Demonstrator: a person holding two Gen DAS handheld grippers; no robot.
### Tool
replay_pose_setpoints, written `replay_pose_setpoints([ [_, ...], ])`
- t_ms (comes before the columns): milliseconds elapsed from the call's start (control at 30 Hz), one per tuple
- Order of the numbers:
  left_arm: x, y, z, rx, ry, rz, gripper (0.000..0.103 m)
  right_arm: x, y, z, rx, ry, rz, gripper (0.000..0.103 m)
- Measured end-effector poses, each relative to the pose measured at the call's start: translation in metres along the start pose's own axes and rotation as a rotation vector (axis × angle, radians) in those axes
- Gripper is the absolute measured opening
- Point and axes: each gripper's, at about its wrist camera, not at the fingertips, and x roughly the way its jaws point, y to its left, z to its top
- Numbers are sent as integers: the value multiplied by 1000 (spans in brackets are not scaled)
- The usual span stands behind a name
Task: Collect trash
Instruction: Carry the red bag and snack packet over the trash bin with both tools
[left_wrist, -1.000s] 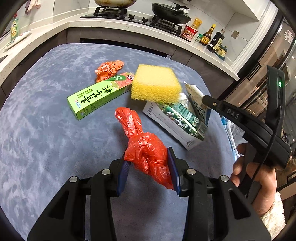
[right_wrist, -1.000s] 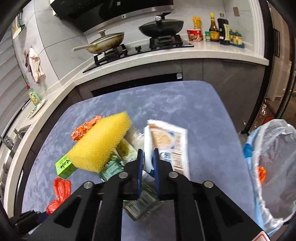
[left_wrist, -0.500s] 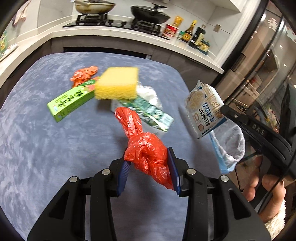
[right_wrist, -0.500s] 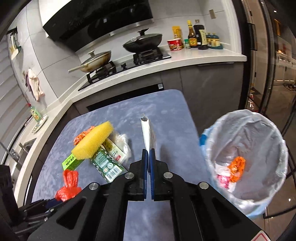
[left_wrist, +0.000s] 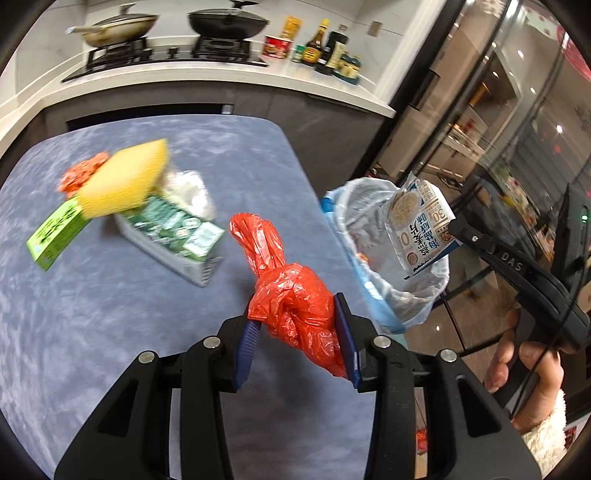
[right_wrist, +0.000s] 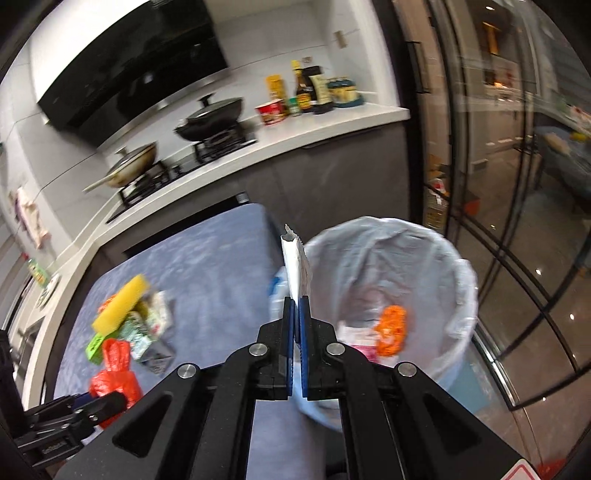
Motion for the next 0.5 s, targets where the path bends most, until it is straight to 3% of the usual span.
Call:
replay_pose_setpoints([
  [500,47,-62,18,97,53,-45,38,48,-65,1,50,58,-70,4],
])
